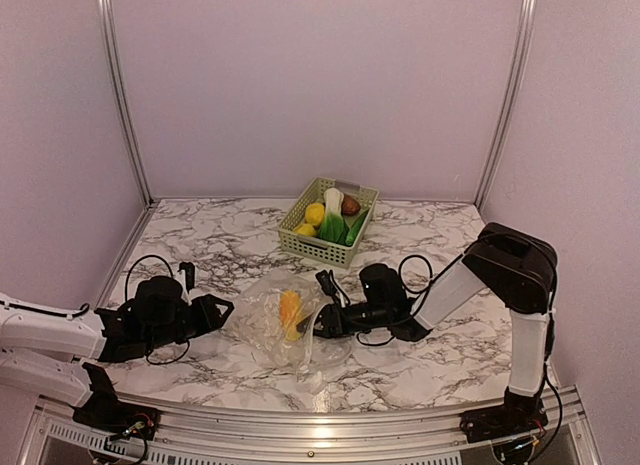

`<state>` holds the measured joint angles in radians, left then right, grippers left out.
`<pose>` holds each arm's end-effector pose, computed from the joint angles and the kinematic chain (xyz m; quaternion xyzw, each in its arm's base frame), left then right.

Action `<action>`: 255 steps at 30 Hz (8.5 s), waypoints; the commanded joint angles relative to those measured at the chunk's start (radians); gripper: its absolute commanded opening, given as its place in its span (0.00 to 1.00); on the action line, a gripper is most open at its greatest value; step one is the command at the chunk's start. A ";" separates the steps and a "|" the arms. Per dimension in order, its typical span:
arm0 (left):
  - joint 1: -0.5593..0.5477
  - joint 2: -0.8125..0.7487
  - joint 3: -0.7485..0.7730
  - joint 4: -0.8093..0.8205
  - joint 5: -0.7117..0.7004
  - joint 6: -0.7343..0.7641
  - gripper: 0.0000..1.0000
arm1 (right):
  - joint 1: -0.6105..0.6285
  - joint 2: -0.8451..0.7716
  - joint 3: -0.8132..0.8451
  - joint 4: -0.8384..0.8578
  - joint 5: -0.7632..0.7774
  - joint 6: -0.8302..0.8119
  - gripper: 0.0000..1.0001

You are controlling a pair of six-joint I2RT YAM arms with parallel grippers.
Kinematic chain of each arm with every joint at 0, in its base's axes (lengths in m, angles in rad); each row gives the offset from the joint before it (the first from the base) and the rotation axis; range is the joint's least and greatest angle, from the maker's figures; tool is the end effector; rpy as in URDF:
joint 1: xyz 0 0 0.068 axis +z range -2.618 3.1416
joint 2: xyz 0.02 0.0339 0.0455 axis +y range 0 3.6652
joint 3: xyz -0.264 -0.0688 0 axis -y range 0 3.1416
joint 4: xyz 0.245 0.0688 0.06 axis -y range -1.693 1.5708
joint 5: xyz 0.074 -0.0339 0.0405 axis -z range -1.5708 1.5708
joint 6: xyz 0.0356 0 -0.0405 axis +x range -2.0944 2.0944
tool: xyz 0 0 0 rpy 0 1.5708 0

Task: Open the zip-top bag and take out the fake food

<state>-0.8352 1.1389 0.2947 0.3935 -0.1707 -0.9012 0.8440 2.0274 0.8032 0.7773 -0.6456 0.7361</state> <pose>0.1489 -0.1556 0.1625 -0.0731 0.8422 -0.3573 0.3971 0.2288 0.2896 0.0961 -0.2121 0.7922 0.5479 0.1649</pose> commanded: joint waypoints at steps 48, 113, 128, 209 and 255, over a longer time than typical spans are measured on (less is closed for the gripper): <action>0.043 0.442 0.291 -0.020 0.072 0.128 0.00 | 0.006 -0.061 0.145 -0.293 0.180 -0.155 0.31; 0.143 0.358 0.221 -0.074 0.046 0.153 0.00 | -0.448 0.265 1.065 -0.842 0.391 -0.425 0.87; 0.134 0.166 0.052 0.211 0.089 0.337 0.00 | -0.363 -0.177 0.501 -0.702 -0.003 -0.491 0.79; -0.006 -0.241 0.138 0.009 -0.033 0.404 0.94 | -0.131 -0.504 0.166 -0.772 -0.030 -0.774 0.00; 0.357 0.175 0.324 -0.214 -0.032 0.196 0.18 | -0.224 -0.247 0.234 -0.538 0.096 -0.503 0.08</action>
<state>-0.5579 1.2469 0.5770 0.2222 -0.0544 -0.7406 0.6655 1.7214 0.9554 0.2806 -0.6155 0.1917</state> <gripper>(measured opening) 0.072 0.019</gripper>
